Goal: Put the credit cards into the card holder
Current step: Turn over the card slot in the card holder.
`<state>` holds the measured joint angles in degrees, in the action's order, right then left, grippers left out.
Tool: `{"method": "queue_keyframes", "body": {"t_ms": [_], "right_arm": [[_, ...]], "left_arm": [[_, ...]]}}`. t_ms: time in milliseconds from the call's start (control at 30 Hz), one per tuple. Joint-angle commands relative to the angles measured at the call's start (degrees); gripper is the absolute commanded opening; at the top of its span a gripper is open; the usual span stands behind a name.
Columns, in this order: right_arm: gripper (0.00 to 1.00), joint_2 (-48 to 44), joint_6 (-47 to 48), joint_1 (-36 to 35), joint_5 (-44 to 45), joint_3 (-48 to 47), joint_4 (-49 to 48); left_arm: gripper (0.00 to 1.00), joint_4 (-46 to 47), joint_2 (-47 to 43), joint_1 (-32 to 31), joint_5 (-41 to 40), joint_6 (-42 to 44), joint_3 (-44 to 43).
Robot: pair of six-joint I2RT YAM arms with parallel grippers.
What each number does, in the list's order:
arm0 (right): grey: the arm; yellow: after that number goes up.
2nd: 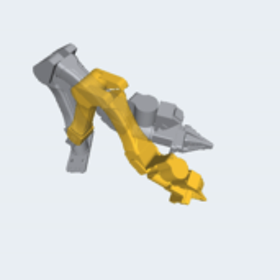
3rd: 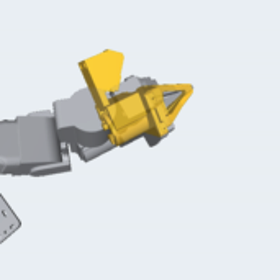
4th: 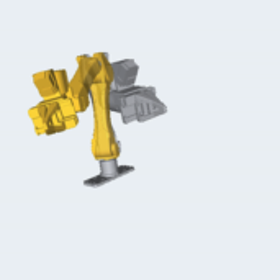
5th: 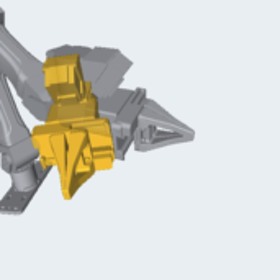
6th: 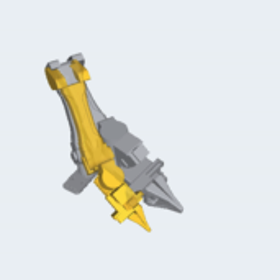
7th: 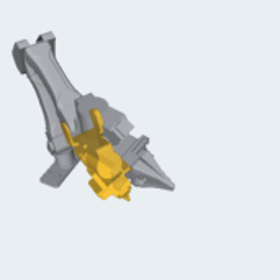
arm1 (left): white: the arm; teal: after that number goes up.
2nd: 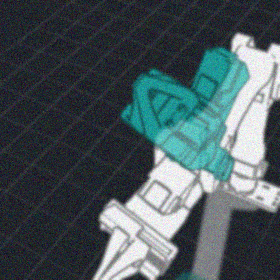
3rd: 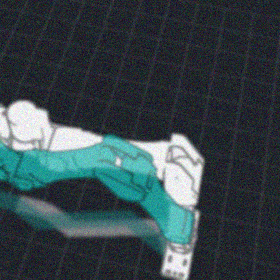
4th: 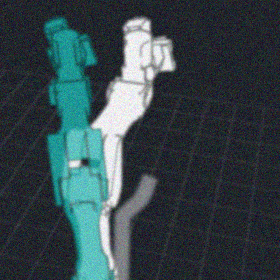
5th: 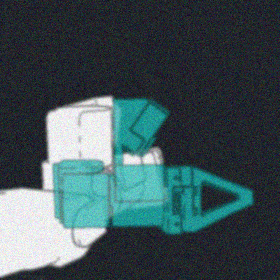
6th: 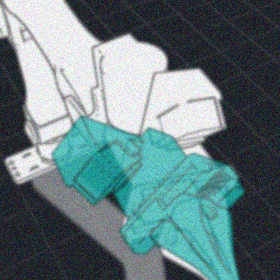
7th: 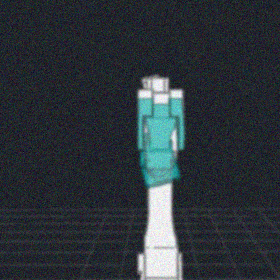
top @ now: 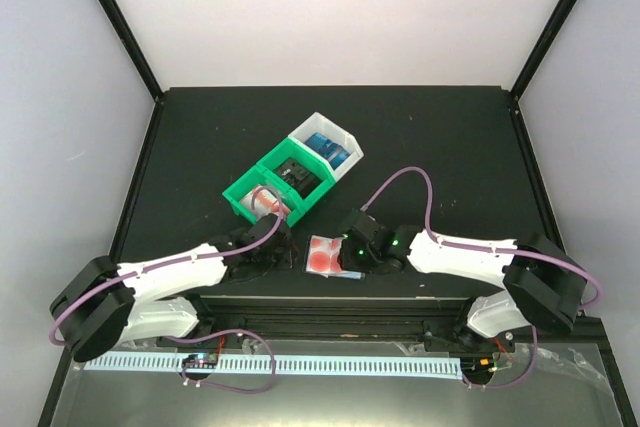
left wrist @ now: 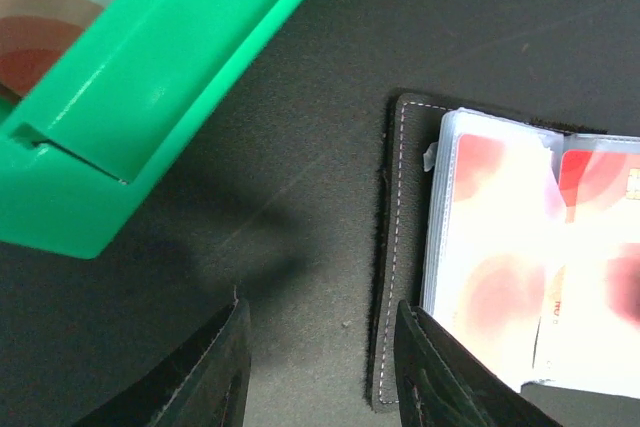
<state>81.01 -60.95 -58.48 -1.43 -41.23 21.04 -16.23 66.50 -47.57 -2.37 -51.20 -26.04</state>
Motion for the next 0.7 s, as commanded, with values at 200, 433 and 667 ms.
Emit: {"method": "queue_keyframes", "body": {"t_ms": [200,433,667], "right_arm": [[0.45,2.09,2.86,-0.21,-5.33,-1.23,-7.45],[0.48,-0.69,4.43,-0.20,-5.68,-0.77,-11.10],[0.54,-0.86,6.01,-0.17,-7.50,-0.81,-14.22]], "left_arm": [[0.42,5.28,4.03,0.29,3.26,0.09,0.62],[0.42,5.93,5.09,0.26,4.01,0.37,0.74],[0.42,6.54,6.54,0.29,5.10,0.57,0.30]]}}
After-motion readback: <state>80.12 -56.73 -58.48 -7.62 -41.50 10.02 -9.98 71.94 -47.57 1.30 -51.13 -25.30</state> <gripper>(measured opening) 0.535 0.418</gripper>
